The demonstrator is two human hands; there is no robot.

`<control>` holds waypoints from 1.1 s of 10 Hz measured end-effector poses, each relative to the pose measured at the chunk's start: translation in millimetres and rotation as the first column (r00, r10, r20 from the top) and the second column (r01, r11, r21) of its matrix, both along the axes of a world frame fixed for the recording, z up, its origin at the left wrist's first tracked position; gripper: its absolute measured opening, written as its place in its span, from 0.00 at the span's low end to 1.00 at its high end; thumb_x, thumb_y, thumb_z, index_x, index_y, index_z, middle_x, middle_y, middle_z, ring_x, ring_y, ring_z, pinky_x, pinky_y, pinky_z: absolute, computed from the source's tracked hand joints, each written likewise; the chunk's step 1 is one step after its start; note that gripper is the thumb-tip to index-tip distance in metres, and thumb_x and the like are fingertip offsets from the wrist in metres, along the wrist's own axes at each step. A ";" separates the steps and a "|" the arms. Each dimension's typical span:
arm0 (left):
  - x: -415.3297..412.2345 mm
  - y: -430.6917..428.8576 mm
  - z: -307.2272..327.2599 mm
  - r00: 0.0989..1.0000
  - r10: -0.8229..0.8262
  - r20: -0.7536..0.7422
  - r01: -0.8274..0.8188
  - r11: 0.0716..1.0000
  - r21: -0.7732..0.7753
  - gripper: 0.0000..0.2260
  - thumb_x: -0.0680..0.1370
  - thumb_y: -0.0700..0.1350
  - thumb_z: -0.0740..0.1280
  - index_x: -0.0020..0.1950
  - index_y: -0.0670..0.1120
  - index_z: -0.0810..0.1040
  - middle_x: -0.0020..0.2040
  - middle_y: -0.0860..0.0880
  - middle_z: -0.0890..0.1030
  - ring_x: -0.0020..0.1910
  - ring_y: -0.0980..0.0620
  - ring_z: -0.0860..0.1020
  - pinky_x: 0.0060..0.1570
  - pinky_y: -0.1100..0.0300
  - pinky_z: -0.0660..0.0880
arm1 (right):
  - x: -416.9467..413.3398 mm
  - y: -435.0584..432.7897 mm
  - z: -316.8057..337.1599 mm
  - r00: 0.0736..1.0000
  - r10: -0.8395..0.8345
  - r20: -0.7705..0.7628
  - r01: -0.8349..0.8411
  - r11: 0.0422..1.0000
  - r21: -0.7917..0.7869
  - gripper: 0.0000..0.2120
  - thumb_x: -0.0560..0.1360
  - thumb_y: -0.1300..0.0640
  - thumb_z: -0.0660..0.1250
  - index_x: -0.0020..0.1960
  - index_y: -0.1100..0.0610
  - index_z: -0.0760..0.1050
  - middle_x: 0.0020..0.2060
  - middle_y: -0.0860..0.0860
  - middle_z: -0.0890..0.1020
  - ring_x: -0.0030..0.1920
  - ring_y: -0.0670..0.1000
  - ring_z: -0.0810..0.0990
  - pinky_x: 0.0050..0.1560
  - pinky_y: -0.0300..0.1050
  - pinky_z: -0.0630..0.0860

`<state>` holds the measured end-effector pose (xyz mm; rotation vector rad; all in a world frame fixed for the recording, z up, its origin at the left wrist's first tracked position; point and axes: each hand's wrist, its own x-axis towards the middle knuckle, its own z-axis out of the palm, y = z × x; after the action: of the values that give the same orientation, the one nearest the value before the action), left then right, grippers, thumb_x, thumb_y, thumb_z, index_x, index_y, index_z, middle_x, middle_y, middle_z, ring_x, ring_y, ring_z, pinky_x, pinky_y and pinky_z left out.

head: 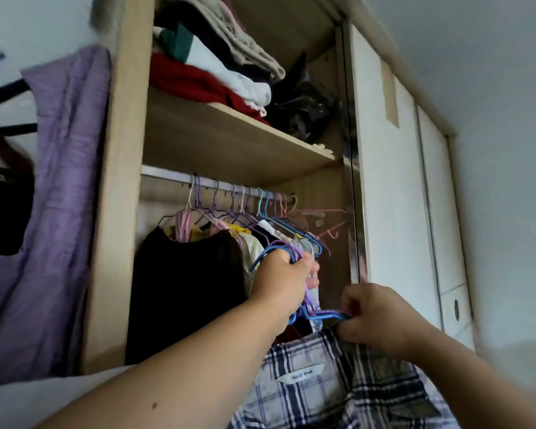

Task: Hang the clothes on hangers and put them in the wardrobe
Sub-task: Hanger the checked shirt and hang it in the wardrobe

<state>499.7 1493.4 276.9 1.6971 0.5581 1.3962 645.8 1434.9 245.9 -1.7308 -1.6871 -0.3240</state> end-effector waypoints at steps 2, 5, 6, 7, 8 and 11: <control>15.1 8.4 20.8 0.978 0.207 -0.030 -0.205 0.977 0.066 0.09 0.82 0.41 0.59 0.43 0.49 0.72 0.40 0.54 0.79 0.38 0.54 0.80 0.41 0.60 0.78 | 27.0 42.9 16.7 0.972 0.234 0.009 -0.234 0.970 0.063 0.09 0.60 0.52 0.71 0.33 0.52 0.71 0.26 0.48 0.75 0.26 0.41 0.72 0.25 0.36 0.66; 30.5 30.6 72.3 0.899 0.433 -0.072 -0.423 0.899 0.116 0.08 0.80 0.40 0.62 0.40 0.47 0.73 0.40 0.50 0.80 0.35 0.53 0.80 0.36 0.60 0.77 | 37.4 79.1 63.8 0.917 0.398 0.015 -0.396 0.908 0.133 0.09 0.63 0.53 0.72 0.33 0.53 0.72 0.28 0.48 0.76 0.30 0.44 0.73 0.28 0.41 0.67; 38.4 39.7 89.1 0.906 0.420 -0.043 -0.412 0.902 0.133 0.07 0.81 0.41 0.61 0.43 0.47 0.73 0.41 0.51 0.80 0.35 0.55 0.80 0.38 0.64 0.77 | 43.5 91.9 82.1 0.912 0.410 0.011 -0.407 0.902 0.142 0.09 0.63 0.52 0.72 0.34 0.54 0.73 0.28 0.48 0.77 0.30 0.44 0.74 0.28 0.40 0.67; 42.3 48.1 94.2 0.893 0.447 -0.054 -0.430 0.882 0.193 0.06 0.81 0.44 0.61 0.44 0.49 0.74 0.43 0.52 0.81 0.34 0.57 0.81 0.44 0.60 0.79 | 52.7 105.5 92.0 0.902 0.432 -0.010 -0.427 0.894 0.135 0.09 0.62 0.53 0.73 0.35 0.55 0.75 0.29 0.50 0.80 0.30 0.47 0.76 0.31 0.42 0.71; 42.6 54.2 88.8 0.812 0.575 -0.094 -0.541 0.804 0.245 0.04 0.79 0.44 0.65 0.47 0.44 0.77 0.47 0.49 0.82 0.41 0.51 0.83 0.50 0.51 0.80 | 58.6 119.1 88.3 0.874 0.486 -0.016 -0.479 0.867 0.137 0.09 0.61 0.54 0.74 0.34 0.55 0.75 0.26 0.50 0.79 0.24 0.42 0.73 0.28 0.41 0.69; 48.7 50.2 64.3 0.444 0.819 -0.362 -0.822 0.534 0.199 0.13 0.78 0.36 0.57 0.61 0.38 0.73 0.67 0.37 0.70 0.68 0.38 0.67 0.64 0.49 0.69 | 40.9 136.6 64.8 0.831 0.551 0.075 -0.557 0.823 0.110 0.09 0.62 0.56 0.74 0.33 0.55 0.74 0.26 0.50 0.79 0.25 0.44 0.74 0.28 0.43 0.69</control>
<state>548.5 1543.6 341.2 1.7882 1.8569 1.6320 686.8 1571.5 310.7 -1.0733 -2.0606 -0.1877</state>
